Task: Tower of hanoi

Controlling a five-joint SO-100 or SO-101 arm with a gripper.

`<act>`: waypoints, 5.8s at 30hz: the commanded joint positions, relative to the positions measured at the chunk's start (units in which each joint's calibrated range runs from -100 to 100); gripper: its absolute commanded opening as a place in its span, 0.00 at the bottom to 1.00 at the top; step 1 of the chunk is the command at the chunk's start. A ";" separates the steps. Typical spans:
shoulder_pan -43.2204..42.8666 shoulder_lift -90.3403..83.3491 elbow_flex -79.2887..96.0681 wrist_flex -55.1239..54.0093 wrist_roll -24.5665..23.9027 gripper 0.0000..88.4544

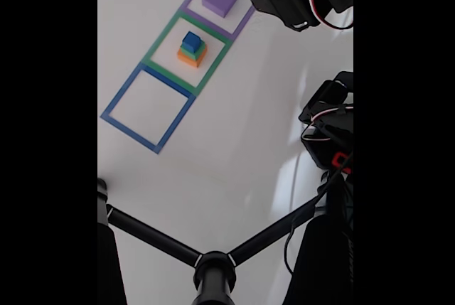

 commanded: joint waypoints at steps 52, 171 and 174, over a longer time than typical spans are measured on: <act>18.48 23.94 82.54 -127.23 0.20 0.58; 12.82 37.59 60.45 -120.10 0.20 0.19; 12.73 30.73 55.72 -107.55 0.20 0.19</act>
